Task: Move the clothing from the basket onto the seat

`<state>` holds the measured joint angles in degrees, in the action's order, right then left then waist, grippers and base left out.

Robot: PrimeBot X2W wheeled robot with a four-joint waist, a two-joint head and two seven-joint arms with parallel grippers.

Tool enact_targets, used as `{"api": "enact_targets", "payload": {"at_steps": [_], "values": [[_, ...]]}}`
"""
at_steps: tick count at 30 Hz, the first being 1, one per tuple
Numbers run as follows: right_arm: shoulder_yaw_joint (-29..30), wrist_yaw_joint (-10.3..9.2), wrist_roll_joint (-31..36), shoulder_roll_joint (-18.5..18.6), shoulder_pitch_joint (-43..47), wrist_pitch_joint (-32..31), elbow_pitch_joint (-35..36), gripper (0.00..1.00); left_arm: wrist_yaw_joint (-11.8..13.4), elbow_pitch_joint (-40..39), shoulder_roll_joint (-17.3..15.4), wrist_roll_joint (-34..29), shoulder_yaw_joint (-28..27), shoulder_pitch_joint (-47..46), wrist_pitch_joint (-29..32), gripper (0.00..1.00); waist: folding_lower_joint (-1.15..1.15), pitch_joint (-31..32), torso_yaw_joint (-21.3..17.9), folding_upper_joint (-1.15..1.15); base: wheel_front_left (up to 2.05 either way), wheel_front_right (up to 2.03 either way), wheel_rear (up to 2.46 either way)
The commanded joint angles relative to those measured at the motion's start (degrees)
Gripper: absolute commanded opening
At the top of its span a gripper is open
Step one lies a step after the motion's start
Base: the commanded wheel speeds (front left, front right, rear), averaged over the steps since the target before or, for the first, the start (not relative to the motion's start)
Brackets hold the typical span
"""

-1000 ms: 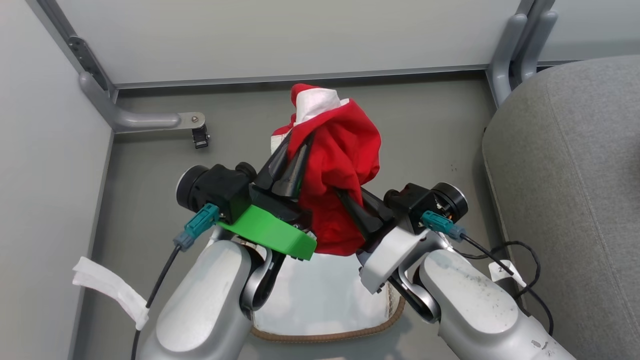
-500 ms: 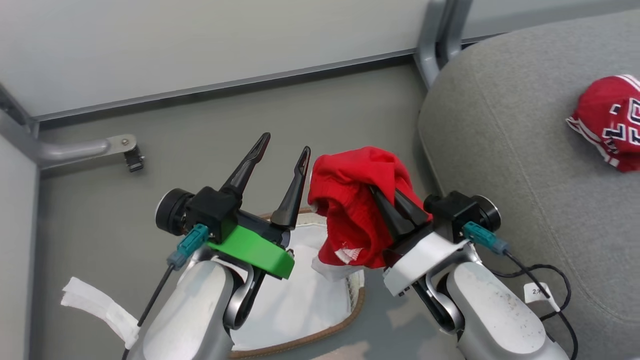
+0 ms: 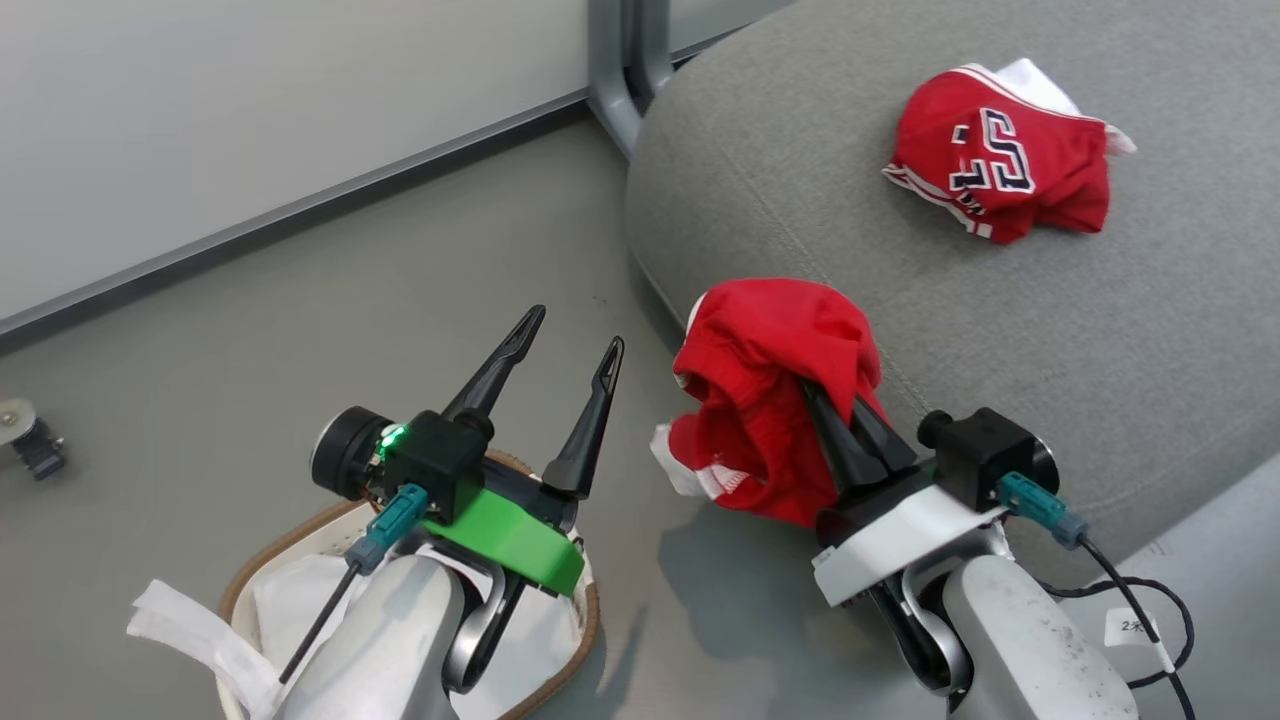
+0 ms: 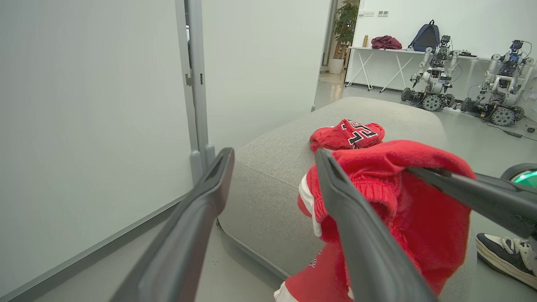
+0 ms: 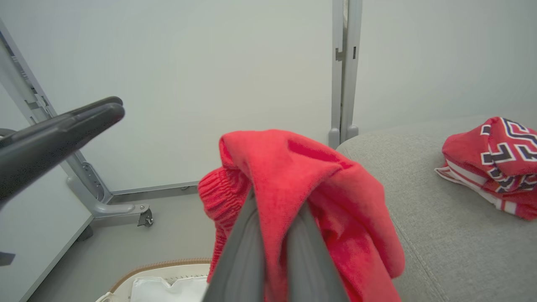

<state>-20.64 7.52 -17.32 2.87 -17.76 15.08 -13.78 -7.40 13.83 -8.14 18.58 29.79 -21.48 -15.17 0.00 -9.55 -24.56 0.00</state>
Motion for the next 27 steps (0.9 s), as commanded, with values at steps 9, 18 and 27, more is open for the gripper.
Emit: {"api": "enact_targets", "payload": {"at_steps": [9,18,27], "values": [[7.8,-0.06,2.2,0.1,4.0,0.1,3.1,0.00,-0.2,1.6,-0.3,2.0,4.9,-1.4,0.0,1.00,0.00,-2.7,-7.4,0.00,0.00,0.00,0.00],[11.0,-0.06,10.5,0.1,-3.3,0.1,4.2,0.00,-0.2,2.7,-1.9,2.6,5.7,0.6,0.0,1.00,0.00,-4.7,-7.4,0.00,0.00,0.00,0.00],[12.5,-0.07,19.4,7.6,-24.0,0.1,-0.8,0.00,-0.2,2.1,-4.9,1.0,3.5,2.6,0.0,1.00,0.00,-7.9,-7.1,0.00,0.00,0.00,0.00]]}}
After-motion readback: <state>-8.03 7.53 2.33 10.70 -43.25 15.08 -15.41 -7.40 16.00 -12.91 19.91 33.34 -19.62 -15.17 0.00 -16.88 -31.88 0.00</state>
